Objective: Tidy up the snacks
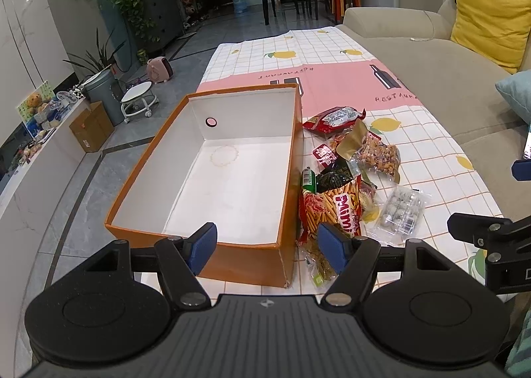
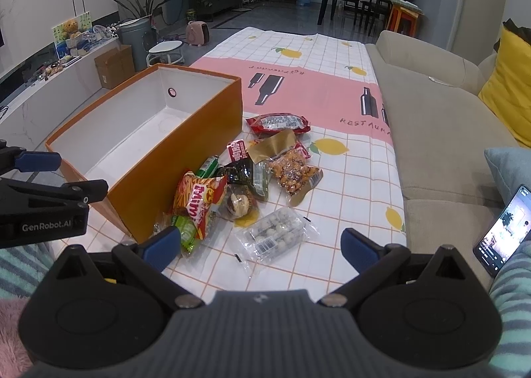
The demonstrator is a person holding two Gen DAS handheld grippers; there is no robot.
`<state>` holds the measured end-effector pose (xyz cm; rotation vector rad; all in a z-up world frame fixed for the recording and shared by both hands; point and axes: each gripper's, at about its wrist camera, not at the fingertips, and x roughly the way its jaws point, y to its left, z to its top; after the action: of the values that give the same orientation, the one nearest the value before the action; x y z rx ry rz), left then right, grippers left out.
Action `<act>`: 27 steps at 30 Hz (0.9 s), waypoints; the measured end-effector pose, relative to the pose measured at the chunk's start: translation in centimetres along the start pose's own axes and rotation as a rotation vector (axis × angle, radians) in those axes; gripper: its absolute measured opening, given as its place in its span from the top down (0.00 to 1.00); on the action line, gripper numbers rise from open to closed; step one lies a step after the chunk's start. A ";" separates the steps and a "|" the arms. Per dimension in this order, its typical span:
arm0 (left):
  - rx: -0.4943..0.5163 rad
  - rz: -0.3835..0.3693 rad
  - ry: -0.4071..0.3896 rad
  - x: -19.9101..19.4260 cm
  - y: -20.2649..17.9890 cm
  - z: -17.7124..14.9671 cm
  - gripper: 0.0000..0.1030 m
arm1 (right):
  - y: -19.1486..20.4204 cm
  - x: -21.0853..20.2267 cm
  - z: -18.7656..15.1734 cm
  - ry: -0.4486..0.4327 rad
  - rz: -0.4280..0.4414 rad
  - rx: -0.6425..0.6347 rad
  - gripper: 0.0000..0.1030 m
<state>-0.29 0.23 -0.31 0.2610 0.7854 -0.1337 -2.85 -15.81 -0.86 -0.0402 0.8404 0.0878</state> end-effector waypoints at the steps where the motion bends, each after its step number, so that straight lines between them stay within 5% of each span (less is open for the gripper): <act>1: 0.001 0.000 -0.001 0.0 0.0 0.0 0.21 | 0.0 0.0 0.0 0.001 0.000 -0.001 0.04; 27: 0.007 -0.003 0.008 0.3 -0.3 -0.3 0.21 | -0.1 0.2 -0.1 0.020 -0.009 0.006 0.04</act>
<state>-0.37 0.03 -0.81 0.2666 0.7935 -0.1382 -2.78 -15.90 -1.09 -0.0390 0.8608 0.0764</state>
